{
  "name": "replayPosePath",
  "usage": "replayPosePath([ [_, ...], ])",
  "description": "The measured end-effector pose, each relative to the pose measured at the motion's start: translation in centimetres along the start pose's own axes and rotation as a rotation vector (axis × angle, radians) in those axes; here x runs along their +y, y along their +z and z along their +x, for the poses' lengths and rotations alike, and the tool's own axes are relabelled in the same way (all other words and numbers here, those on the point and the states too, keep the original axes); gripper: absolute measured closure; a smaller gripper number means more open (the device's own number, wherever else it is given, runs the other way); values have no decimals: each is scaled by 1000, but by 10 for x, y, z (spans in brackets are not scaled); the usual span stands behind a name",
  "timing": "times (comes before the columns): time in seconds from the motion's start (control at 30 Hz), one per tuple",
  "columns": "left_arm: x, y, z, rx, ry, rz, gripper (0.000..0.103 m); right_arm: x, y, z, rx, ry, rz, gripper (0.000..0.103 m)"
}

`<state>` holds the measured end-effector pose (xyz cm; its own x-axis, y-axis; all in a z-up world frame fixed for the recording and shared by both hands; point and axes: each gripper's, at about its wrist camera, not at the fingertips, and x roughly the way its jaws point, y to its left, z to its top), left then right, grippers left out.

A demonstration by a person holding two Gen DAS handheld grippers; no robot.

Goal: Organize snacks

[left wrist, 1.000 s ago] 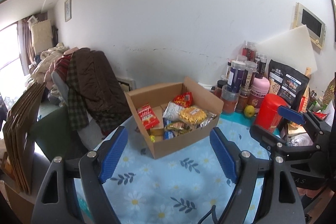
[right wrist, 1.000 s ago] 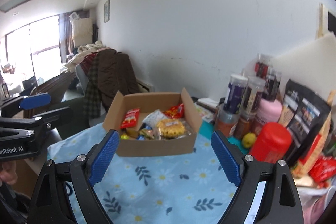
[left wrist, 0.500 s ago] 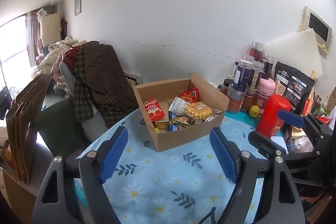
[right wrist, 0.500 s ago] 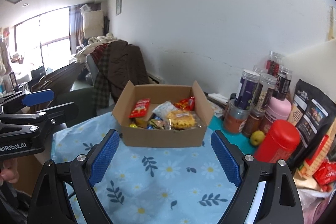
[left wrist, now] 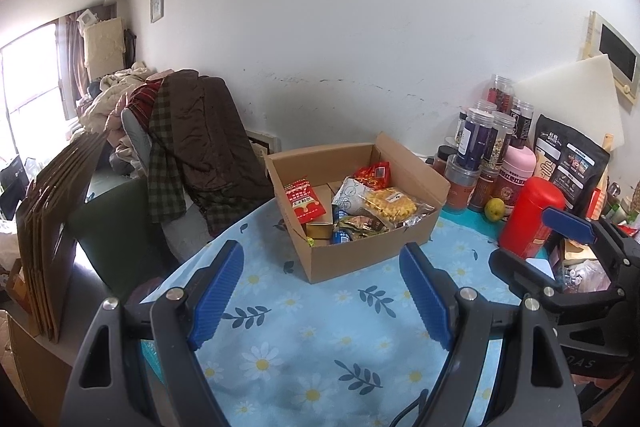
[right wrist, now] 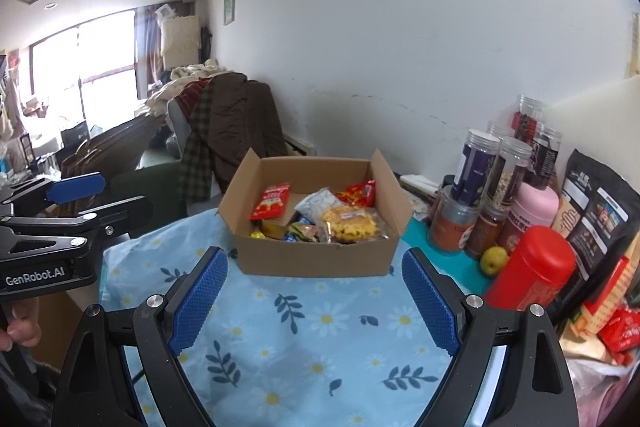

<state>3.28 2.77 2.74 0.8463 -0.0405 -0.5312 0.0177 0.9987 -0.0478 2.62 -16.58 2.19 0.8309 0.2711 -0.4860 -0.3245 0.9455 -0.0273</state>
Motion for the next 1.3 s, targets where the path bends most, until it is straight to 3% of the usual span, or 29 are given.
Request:
replayPosePath([
  [0.73,-9,-4,8,31,-15,25,22,-9,2,-10,-19,-19,16,13],
  [1.3,-5,-11,15,75,18,37,22,-5,2,-11,-7,-37,6,12],
])
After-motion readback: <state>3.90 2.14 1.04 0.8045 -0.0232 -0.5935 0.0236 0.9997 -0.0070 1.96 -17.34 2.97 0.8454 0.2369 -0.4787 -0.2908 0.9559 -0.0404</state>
